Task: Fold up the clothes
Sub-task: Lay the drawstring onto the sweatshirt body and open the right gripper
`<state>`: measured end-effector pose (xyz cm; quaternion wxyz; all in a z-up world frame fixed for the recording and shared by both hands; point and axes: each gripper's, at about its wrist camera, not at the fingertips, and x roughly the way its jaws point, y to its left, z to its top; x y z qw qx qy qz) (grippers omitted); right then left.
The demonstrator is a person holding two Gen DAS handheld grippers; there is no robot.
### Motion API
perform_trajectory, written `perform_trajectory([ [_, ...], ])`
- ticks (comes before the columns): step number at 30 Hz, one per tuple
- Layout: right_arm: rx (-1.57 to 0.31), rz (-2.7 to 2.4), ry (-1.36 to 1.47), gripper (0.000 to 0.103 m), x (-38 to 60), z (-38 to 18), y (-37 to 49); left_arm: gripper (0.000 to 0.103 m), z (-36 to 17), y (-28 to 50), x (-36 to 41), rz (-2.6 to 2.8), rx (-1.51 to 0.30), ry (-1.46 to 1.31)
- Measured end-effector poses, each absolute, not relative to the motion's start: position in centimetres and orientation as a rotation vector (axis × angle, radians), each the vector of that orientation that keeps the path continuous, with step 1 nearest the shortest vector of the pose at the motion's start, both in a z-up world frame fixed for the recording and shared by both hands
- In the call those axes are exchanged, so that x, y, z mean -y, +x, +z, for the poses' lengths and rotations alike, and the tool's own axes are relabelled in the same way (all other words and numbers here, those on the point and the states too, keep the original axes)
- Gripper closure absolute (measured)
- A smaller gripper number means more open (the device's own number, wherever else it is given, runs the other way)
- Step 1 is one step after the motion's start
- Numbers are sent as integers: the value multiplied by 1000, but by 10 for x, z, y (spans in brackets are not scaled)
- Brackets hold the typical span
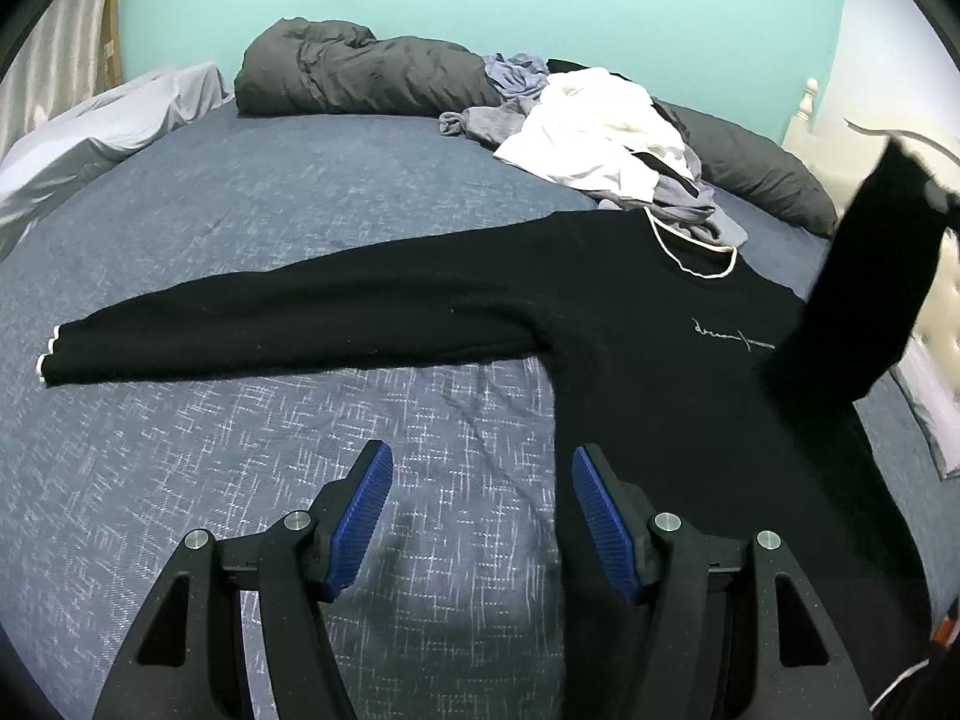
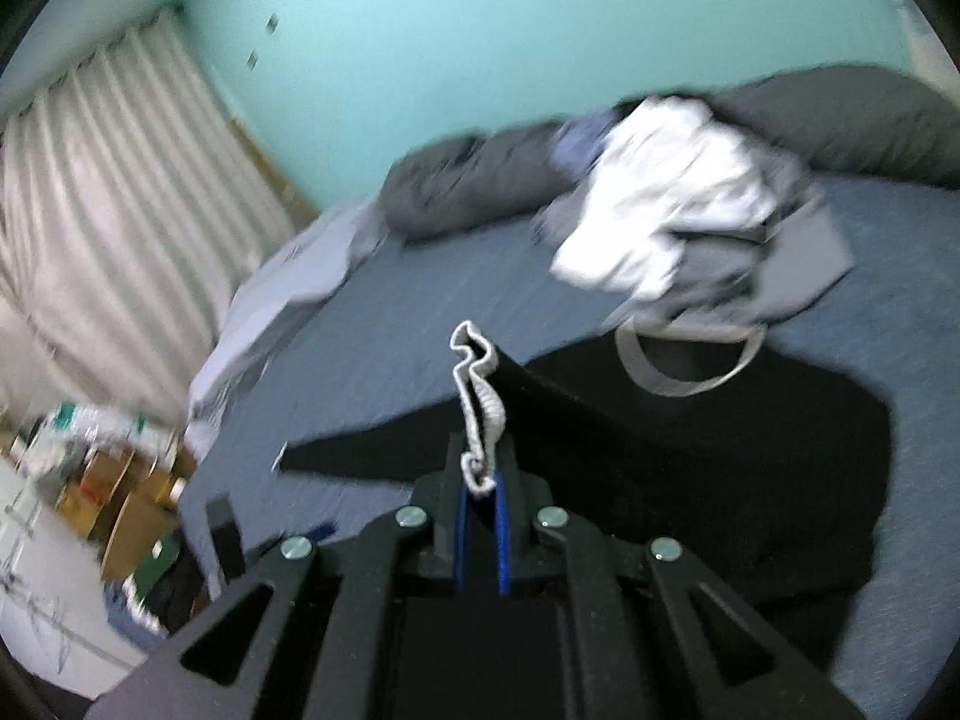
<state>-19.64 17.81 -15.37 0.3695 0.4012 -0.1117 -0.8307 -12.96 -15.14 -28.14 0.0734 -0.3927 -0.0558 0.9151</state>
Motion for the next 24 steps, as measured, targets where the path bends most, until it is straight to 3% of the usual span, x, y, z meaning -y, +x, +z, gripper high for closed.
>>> perform_trajectory([
  [13, 169, -1961, 1284, 96, -94, -267, -154, 34, -273, -126, 151, 2754, 130, -1146],
  [16, 136, -1945, 1313, 91, -90, -274, -154, 34, -272, -126, 150, 2748, 141, -1143],
  [17, 131, -1942, 1320, 86, -90, -275, -154, 34, -272, -126, 149, 2746, 142, -1141],
  [19, 148, -1954, 1305, 68, -96, -271, -154, 34, -272, -126, 147, 2743, 139, -1137],
  [20, 159, -1962, 1296, 54, -100, -268, -154, 34, -272, -125, 145, 2742, 132, -1135],
  [21, 178, -1973, 1281, 48, -108, -265, -156, 34, -272, -125, 143, 2743, 119, -1134],
  [24, 202, -2032, 1244, 47, -135, -253, -164, 34, -273, -126, 138, 2737, 91, -1138],
])
